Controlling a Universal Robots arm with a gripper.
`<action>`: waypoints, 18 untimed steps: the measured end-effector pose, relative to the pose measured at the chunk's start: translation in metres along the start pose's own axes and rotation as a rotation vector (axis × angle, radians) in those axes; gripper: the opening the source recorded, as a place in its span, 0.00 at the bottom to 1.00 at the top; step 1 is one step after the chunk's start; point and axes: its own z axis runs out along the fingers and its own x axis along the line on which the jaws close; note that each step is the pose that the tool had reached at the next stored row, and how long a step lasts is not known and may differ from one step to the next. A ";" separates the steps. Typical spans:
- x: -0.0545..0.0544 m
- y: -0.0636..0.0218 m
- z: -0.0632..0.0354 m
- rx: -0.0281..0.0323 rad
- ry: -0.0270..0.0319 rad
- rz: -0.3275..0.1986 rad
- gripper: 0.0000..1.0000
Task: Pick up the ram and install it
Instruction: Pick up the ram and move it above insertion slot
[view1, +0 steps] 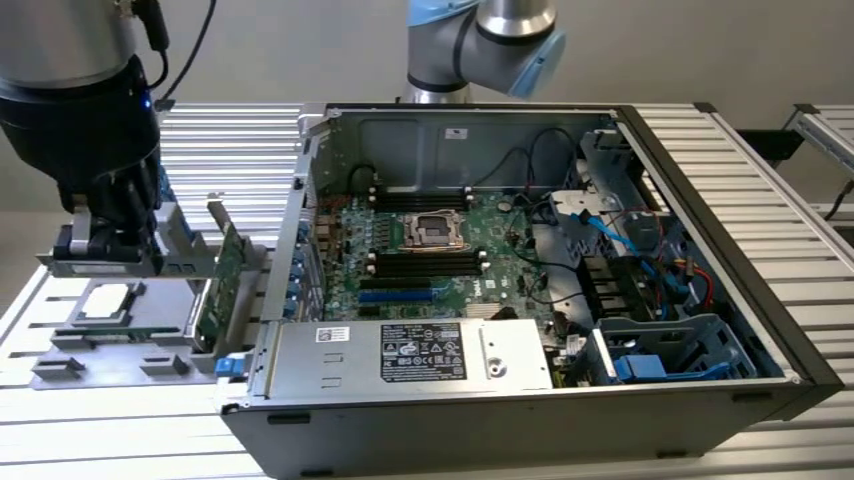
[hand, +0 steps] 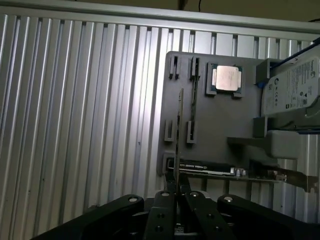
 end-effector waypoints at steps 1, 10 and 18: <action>0.000 -0.0040 -0.0035 -0.0014 0.0000 0.000 0.14; 0.003 -0.0404 -0.0338 -0.0113 -0.0009 0.000 0.14; 0.005 -0.0742 -0.0554 -0.0174 -0.0011 0.000 0.14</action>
